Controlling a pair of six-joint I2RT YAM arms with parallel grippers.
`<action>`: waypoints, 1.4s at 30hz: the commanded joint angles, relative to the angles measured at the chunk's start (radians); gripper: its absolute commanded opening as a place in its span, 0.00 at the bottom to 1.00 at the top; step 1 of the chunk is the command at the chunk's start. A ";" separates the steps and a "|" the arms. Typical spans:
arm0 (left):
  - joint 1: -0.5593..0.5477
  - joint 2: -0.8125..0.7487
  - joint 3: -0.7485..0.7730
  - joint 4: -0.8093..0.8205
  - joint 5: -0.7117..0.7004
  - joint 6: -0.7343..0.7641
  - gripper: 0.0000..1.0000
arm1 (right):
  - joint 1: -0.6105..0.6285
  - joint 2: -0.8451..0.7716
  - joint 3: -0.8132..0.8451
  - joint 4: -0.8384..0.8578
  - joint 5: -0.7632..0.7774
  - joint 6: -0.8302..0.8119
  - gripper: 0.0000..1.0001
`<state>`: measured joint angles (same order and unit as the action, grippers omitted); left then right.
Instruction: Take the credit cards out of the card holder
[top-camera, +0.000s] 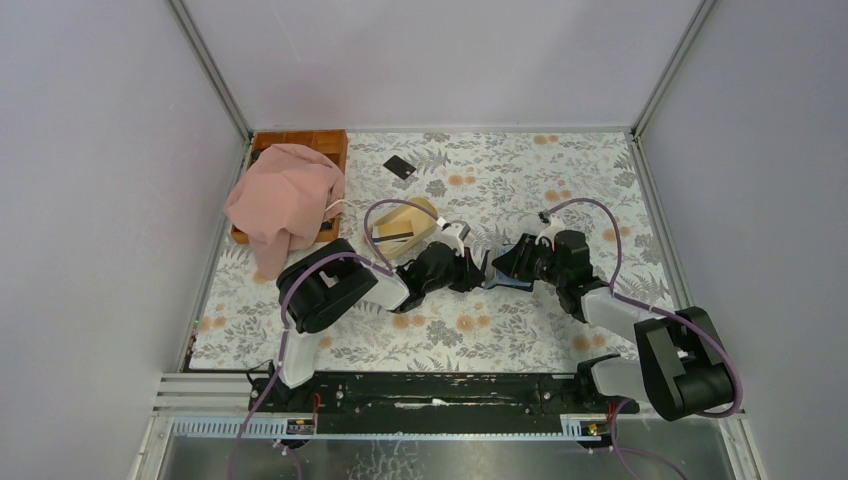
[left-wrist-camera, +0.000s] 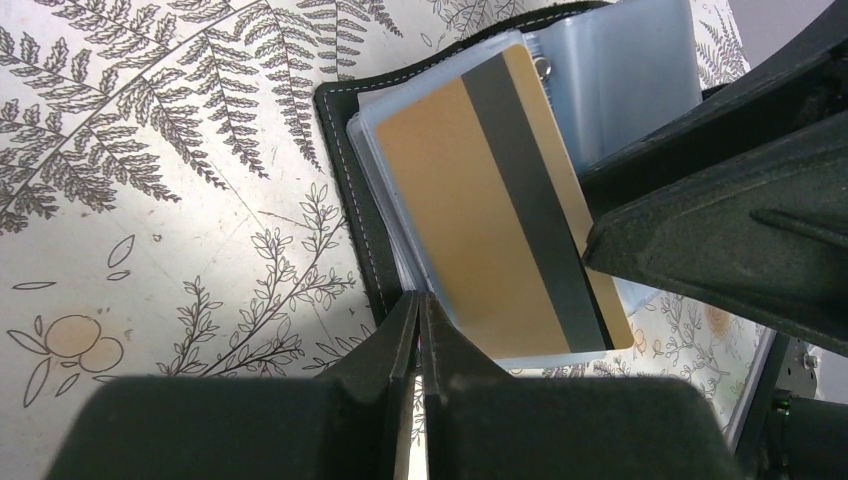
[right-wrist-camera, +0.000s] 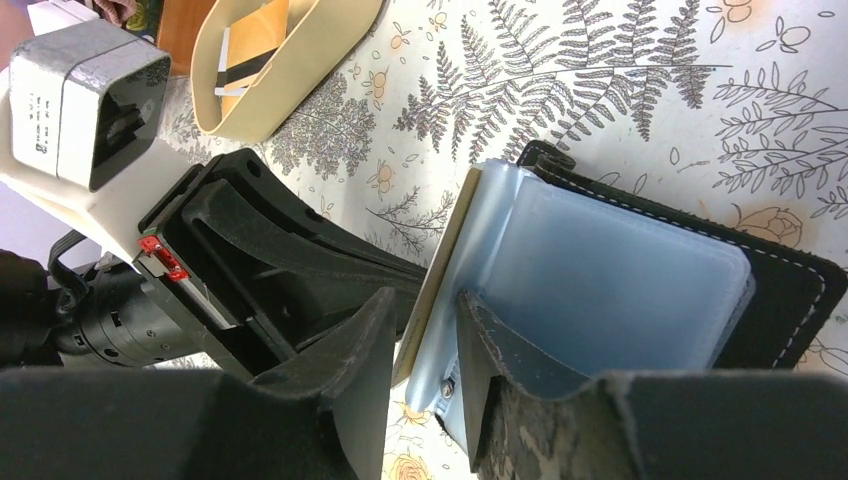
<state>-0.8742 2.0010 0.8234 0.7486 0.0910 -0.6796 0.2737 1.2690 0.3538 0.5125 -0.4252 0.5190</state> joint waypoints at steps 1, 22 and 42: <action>-0.008 0.056 0.008 -0.032 0.031 0.003 0.08 | 0.009 0.036 -0.001 -0.014 -0.058 0.004 0.37; -0.008 0.086 0.007 -0.004 0.053 -0.019 0.07 | 0.010 -0.063 0.011 -0.132 -0.057 -0.034 0.37; -0.006 0.070 -0.018 0.023 0.049 -0.028 0.06 | 0.009 -0.157 0.015 -0.256 0.061 -0.054 0.27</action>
<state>-0.8696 2.0357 0.8387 0.7982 0.1158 -0.7029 0.2756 1.1870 0.3557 0.2890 -0.4152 0.4732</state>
